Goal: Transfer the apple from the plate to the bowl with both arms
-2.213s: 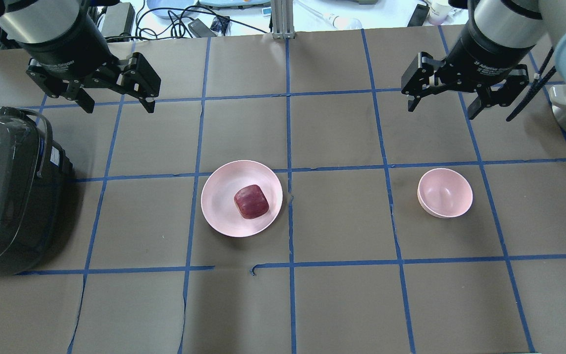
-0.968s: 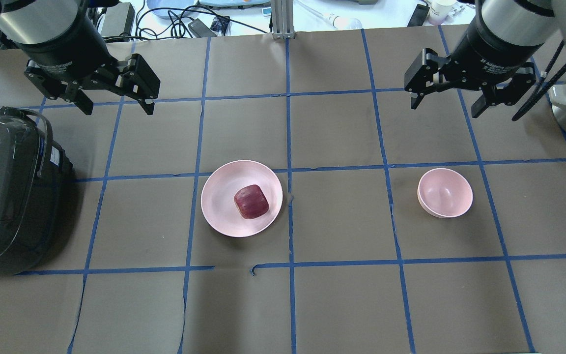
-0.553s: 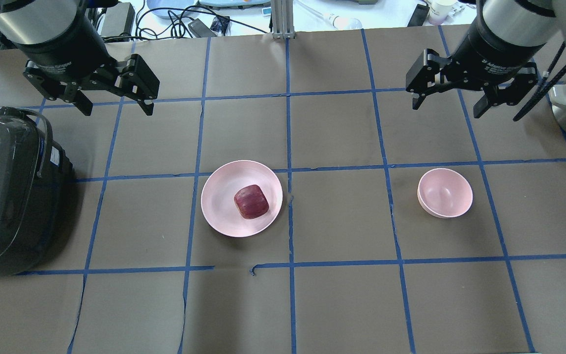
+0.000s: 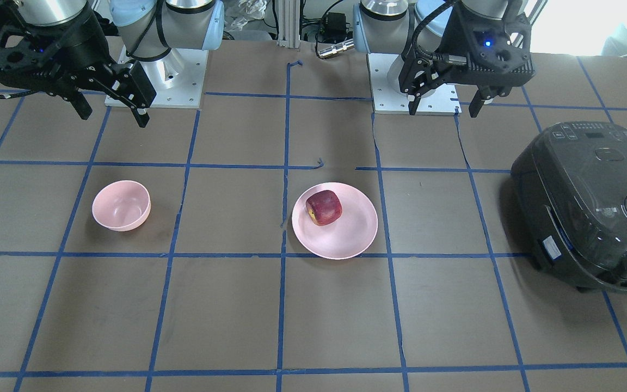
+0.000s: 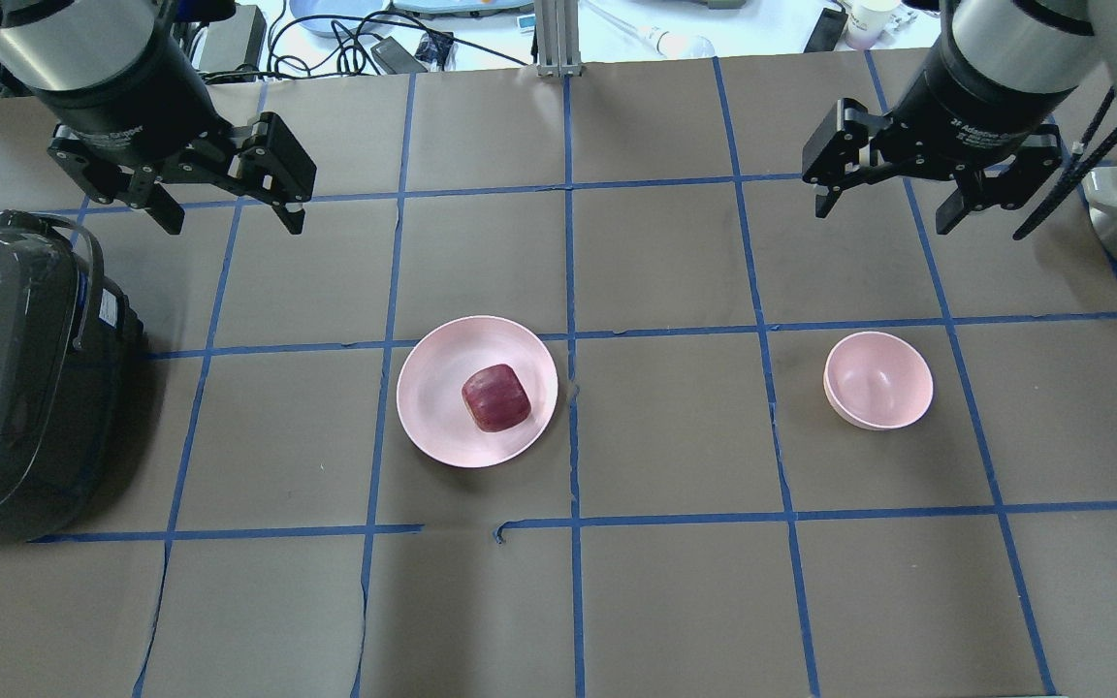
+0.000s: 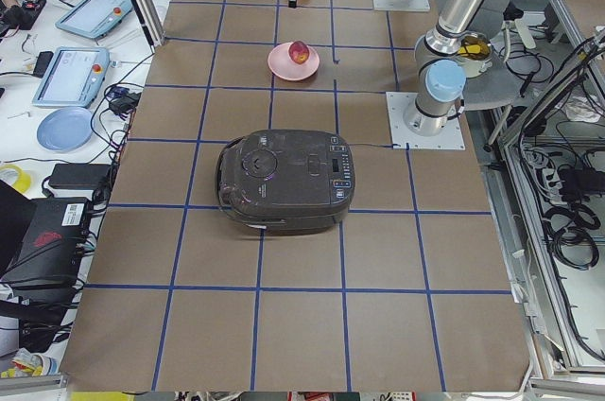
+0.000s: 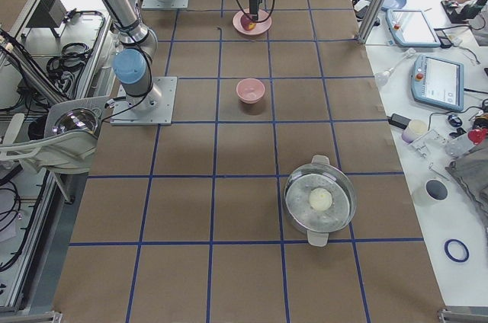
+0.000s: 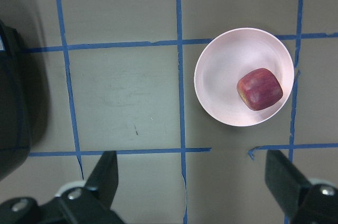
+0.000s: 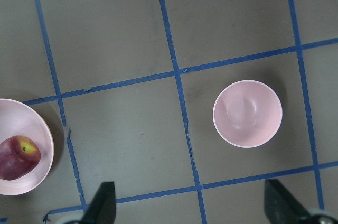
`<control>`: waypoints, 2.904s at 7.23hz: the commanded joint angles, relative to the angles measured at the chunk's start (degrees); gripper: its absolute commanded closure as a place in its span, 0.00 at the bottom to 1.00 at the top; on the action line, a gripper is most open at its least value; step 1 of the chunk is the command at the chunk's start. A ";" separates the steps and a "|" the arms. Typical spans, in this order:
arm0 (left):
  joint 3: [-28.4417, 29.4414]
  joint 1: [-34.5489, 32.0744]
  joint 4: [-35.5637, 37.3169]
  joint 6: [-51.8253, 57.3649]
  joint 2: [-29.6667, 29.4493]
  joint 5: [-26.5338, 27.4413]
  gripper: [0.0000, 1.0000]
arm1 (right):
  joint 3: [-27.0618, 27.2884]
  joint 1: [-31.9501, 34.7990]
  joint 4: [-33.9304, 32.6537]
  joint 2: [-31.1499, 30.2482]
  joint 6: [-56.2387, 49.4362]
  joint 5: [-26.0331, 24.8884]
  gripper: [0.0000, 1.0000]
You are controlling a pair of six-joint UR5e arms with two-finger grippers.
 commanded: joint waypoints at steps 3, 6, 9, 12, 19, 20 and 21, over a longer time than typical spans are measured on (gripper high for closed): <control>0.40 -0.09 0.07 -1.96 -1.85 -0.76 0.00 | 0.06 -0.01 -0.18 0.09 1.26 -0.01 0.00; -0.47 -6.47 6.88 -15.27 -6.21 -0.94 0.00 | 0.15 -0.27 0.00 0.53 1.18 -0.35 0.00; -12.20 -14.06 23.64 -33.22 -14.31 -1.03 0.00 | 0.24 -2.54 -0.70 1.49 1.00 -2.27 0.00; -21.29 -14.33 32.57 -43.33 -18.18 -5.47 0.00 | 2.60 -12.55 -1.05 6.66 0.12 -6.16 0.00; -22.89 -14.42 38.48 -41.88 -24.18 -5.95 0.67 | 18.32 -21.37 -16.96 15.56 -16.53 -5.90 0.00; -22.63 -14.33 38.83 -39.96 -23.83 -5.86 0.96 | 19.04 -21.19 -16.53 15.65 -18.49 -5.46 0.00; -22.36 -14.33 38.92 -38.12 -23.21 -5.86 1.00 | 19.66 -21.19 -16.52 16.26 -21.73 -3.45 0.00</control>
